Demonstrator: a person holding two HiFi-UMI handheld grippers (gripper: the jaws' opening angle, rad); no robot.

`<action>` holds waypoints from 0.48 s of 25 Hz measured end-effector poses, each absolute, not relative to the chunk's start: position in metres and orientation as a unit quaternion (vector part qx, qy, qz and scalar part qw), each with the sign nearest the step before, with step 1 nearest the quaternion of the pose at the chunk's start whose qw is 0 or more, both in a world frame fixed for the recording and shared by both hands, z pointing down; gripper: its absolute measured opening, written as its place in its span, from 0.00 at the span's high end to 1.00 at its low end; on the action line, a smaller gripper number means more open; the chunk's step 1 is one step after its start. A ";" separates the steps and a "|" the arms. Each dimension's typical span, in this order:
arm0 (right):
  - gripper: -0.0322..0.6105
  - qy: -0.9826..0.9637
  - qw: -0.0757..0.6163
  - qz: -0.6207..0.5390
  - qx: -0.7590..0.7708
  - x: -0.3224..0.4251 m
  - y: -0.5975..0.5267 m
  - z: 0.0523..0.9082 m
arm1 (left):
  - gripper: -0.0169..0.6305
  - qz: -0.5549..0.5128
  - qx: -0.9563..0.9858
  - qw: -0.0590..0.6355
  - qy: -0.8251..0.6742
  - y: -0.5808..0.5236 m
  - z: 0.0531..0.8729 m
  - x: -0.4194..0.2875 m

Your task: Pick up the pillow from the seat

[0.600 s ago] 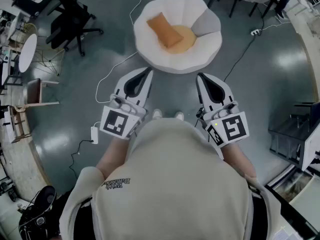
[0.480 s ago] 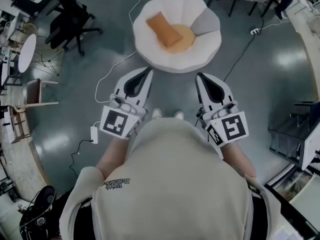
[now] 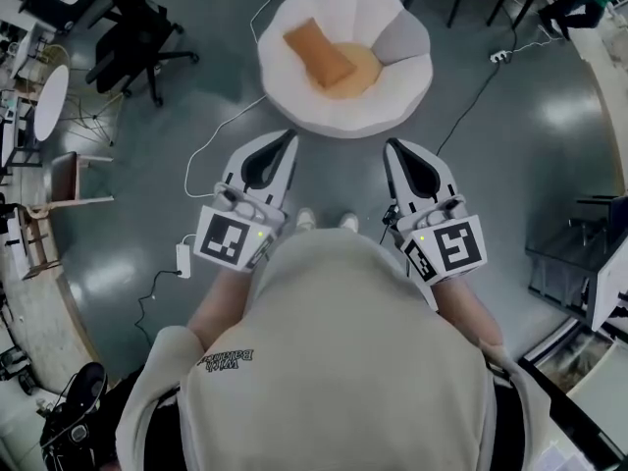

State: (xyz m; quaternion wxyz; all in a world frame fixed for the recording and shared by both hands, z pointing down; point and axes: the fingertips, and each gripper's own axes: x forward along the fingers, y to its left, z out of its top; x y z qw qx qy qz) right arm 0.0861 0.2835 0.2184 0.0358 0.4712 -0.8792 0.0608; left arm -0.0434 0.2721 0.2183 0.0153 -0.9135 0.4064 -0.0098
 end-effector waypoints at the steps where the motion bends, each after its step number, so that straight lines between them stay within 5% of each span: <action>1: 0.94 -0.878 0.037 0.061 0.473 0.088 0.283 0.219 | 0.96 -0.011 -0.913 0.016 0.407 0.272 0.218 -0.043; 12: 0.94 -0.881 0.033 0.064 0.468 0.107 0.282 0.223 | 0.96 -0.020 -0.910 0.021 0.413 0.274 0.222 -0.025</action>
